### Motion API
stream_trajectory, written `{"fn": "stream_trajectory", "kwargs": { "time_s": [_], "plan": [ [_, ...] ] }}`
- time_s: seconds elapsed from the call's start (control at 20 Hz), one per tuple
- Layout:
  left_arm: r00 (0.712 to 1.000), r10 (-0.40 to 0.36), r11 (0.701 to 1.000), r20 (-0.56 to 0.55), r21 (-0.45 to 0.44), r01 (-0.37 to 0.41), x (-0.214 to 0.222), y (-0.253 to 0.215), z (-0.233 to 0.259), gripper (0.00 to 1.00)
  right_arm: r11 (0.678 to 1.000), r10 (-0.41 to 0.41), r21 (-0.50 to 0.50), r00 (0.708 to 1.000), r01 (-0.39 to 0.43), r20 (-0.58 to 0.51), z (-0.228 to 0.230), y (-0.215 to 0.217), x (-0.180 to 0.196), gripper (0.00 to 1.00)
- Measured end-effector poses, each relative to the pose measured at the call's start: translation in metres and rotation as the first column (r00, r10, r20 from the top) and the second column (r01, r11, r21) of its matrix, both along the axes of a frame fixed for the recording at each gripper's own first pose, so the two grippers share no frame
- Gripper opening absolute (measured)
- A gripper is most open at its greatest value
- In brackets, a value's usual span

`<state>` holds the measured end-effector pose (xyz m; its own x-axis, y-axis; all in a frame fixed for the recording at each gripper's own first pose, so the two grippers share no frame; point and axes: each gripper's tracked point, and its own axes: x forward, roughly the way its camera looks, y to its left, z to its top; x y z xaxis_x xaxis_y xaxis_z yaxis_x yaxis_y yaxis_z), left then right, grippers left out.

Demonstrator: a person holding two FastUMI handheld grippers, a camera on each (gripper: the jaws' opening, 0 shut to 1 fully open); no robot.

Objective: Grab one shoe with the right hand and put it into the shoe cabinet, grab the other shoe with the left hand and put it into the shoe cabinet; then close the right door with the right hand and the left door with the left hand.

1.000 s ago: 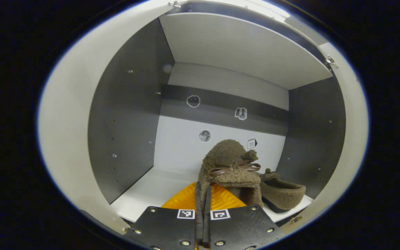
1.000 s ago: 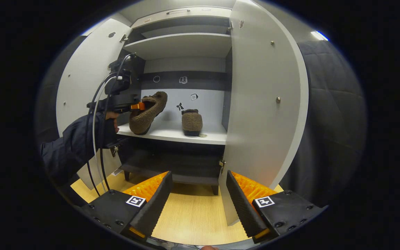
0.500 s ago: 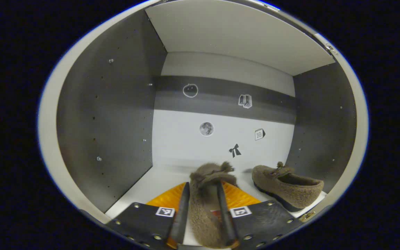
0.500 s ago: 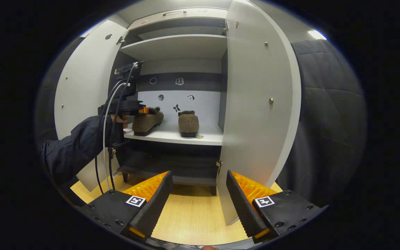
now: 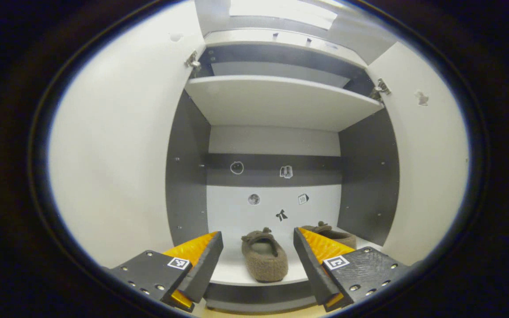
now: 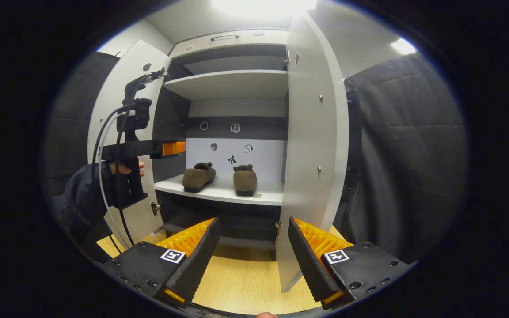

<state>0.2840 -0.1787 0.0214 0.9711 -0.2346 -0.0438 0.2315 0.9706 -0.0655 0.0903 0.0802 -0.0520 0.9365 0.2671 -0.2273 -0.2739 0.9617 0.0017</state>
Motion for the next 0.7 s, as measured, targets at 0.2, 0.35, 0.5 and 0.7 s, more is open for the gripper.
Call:
{"fn": "stream_trajectory", "kwargs": {
  "time_s": [0.2, 0.35, 0.5, 0.7],
  "plan": [
    [1.000, -0.010, 1.000, 0.012, 0.027, 0.010, -0.060, 0.008, 0.011, 0.97, 1.000, 0.009, 0.020, 1.000, -0.009, 0.017, 0.015, -0.014, -0.009, 0.98],
    [1.000, -0.014, 0.999, 0.012, 0.033, 0.013, -0.099, 0.016, 0.014, 0.97, 1.000, -0.017, 0.018, 0.999, 0.016, 0.040, 0.028, -0.037, -0.012, 0.98],
    [1.000, -0.016, 1.000, 0.016, 0.026, 0.015, -0.128, 0.021, 0.016, 0.97, 0.997, -0.080, -0.004, 0.994, 0.081, 0.069, 0.042, -0.076, -0.011, 0.98],
    [1.000, -0.008, 1.000, 0.000, 0.025, 0.008, -0.163, 0.034, 0.011, 0.97, 0.980, -0.198, -0.012, 0.976, 0.199, 0.089, 0.059, -0.131, -0.003, 0.98]
  ]
}}
